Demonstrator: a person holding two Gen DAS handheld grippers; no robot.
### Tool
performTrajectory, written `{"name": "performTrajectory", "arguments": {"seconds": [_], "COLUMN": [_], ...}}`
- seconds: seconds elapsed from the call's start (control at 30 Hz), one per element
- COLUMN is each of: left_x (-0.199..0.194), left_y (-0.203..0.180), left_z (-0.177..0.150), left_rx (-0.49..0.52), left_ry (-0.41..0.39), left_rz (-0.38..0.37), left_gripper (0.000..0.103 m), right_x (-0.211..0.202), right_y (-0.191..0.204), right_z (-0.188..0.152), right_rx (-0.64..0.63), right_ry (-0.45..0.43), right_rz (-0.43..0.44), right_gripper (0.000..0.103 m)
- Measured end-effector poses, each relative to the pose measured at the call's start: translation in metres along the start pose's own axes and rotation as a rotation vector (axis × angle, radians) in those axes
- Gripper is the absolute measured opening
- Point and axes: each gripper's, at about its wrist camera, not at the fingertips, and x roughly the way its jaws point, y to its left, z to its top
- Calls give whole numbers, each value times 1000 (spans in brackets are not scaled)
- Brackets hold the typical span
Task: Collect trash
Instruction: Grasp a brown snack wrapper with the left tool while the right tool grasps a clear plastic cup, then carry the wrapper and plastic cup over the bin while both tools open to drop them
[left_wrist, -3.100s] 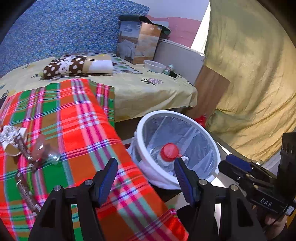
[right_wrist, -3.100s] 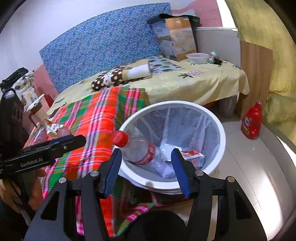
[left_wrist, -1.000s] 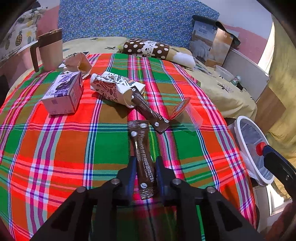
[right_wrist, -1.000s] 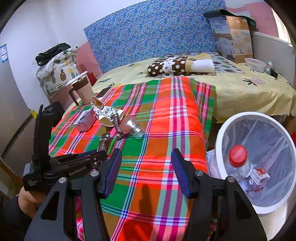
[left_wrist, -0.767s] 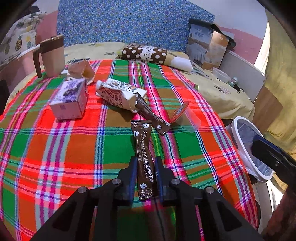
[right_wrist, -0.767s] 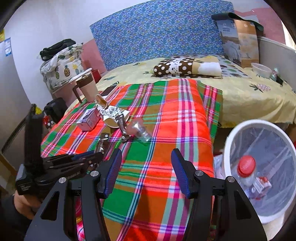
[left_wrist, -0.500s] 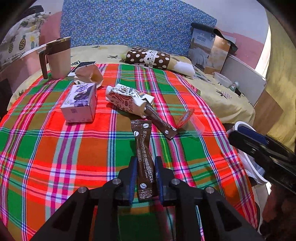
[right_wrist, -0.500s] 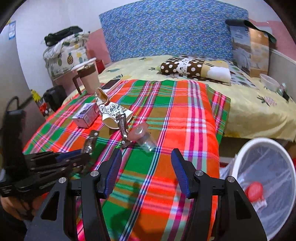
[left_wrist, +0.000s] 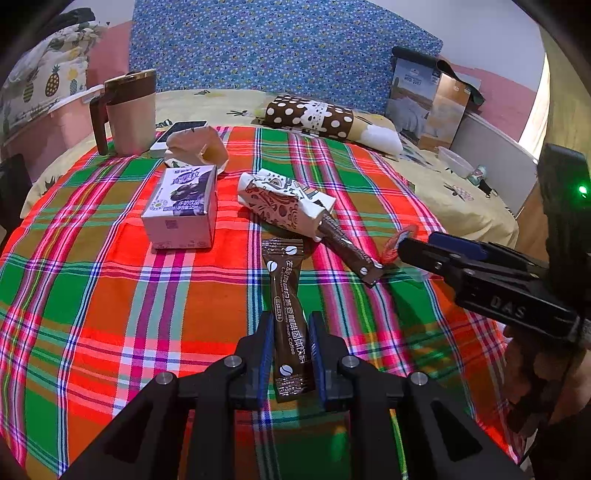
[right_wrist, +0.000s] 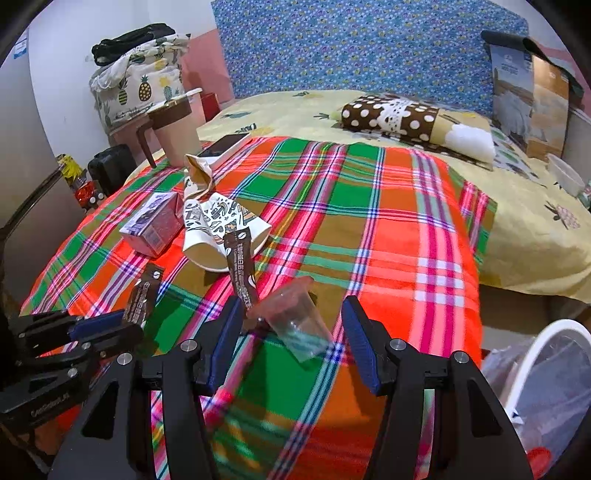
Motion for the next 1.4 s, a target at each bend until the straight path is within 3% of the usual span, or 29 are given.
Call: {"name": "performTrajectory", "arguments": {"seconds": [0.1,0.4,0.9,1.4], "left_x": [2,-3,-31,-58], "left_y": [2,0,-24,-75], "left_z": [0,-2,-19,-23], "left_rx": [-3,2,57,147], "left_ry": [6,-1,-21,-60], "left_rz": [0,-3,-37,-116], "left_gripper": [19,19,19,19], "right_x": [9,-6,-64,-109], "right_y": [2,1,7,-8], "right_z": [0,-6,-39,-58], "right_rx": [1,40,128,208], "right_ry": [33,19,-59,-169], "right_rz": [5,4,7,-96], "right_gripper": [48,47,47,47]}}
